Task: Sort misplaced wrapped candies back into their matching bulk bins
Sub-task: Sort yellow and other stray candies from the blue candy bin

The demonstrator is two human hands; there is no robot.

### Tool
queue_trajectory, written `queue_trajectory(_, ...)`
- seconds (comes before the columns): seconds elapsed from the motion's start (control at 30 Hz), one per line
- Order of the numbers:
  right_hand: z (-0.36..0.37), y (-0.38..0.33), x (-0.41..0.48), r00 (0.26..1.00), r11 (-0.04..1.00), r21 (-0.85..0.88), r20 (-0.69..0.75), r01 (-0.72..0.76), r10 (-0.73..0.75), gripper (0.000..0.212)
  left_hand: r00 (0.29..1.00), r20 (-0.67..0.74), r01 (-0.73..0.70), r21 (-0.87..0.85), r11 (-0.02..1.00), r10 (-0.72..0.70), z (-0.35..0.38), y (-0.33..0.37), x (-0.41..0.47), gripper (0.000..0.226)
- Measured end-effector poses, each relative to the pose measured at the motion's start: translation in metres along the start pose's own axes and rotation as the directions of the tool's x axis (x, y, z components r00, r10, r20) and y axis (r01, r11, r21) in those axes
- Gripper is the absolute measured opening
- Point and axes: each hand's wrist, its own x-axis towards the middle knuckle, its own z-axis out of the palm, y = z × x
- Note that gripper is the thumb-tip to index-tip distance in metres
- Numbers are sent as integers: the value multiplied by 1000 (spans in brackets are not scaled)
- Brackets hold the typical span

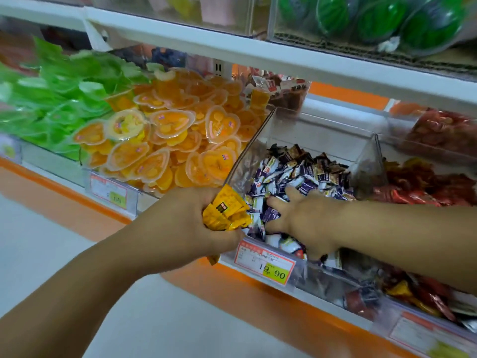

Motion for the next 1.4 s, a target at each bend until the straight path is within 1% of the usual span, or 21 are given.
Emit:
queue_trajectory(0.07,-5,4,4,1000,1000,9,24,8,-8,75,1000,-10,-23,-19,1000,23,-1,1,0,19)
queue_trajectory(0.1,-7,12,9,1000,999,48,-18,2,-1,67,999,-15,-44,-16,999,44,0,-3,1,21)
queue_trajectory(0.13,-12,18,9,997,994,110,-78,-10,19,60,999,-18,-40,-2,999,40,2,-5,2,22)
queue_trajectory(0.2,-18,36,10,972,937,345,-203,-45,122,50,999,-23,-45,16,999,46,2,-5,2,25)
queue_trajectory(0.3,-22,53,3,919,709,704,-295,25,261,48,998,-53,-27,47,999,29,3,-5,1,25)
queue_trajectory(0.37,-29,58,-7,938,484,868,-252,111,237,60,998,-60,-28,49,998,31,3,-6,1,22)
queue_trajectory(0.4,-32,60,-14,962,399,910,-199,110,189,67,998,-54,-21,54,998,24,3,-6,2,21)
queue_trajectory(0.43,-35,61,-20,974,378,921,-166,98,153,67,999,-45,-22,54,998,25,2,-5,3,20)
queue_trajectory(0.47,-37,62,-26,976,421,902,-170,98,139,58,999,-38,-27,47,999,28,2,-6,4,20)
queue_trajectory(0.53,-40,61,-35,960,600,790,-250,126,127,26,999,-26,-24,39,999,25,2,-7,5,19)
queue_trajectory(0.6,-41,51,-39,977,752,652,-209,99,52,13,999,-20,-26,57,998,27,1,-8,6,17)
queue_trajectory(0.63,-36,44,-36,991,816,574,-133,72,6,18,999,-18,-29,61,998,30,1,-8,6,16)
queue_trajectory(0.7,-23,27,-26,999,919,393,50,-3,-18,46,999,-22,-36,52,998,37,1,-8,6,16)
queue_trajectory(0.77,-15,16,-16,995,963,267,99,-35,9,65,999,-22,-38,47,998,39,1,-8,5,16)
queue_trajectory(0.8,-13,13,-10,995,970,237,92,-46,24,68,999,-23,-43,53,998,44,1,-9,6,16)
queue_trajectory(0.87,-9,11,0,995,975,206,75,-77,62,63,998,-28,-48,54,997,49,2,-10,6,18)
queue_trajectory(0.93,-4,9,7,986,970,202,118,-136,114,57,998,-39,-54,29,998,55,3,-10,6,18)
queue_trajectory(1.0,0,6,9,977,962,221,173,-160,122,58,996,-75,-49,1,999,49,4,-9,4,19)
queue_trajectory(1.17,-6,1,-14,991,918,374,68,-131,113,63,991,-125,-62,-45,997,56,4,-4,3,22)
queue_trajectory(1.3,0,-10,-23,987,824,549,13,-140,160,52,986,-155,-82,-85,993,68,7,2,1,26)
queue_trajectory(1.4,5,-14,-26,982,788,606,-54,-113,182,50,984,-154,-104,-78,991,91,8,4,1,25)
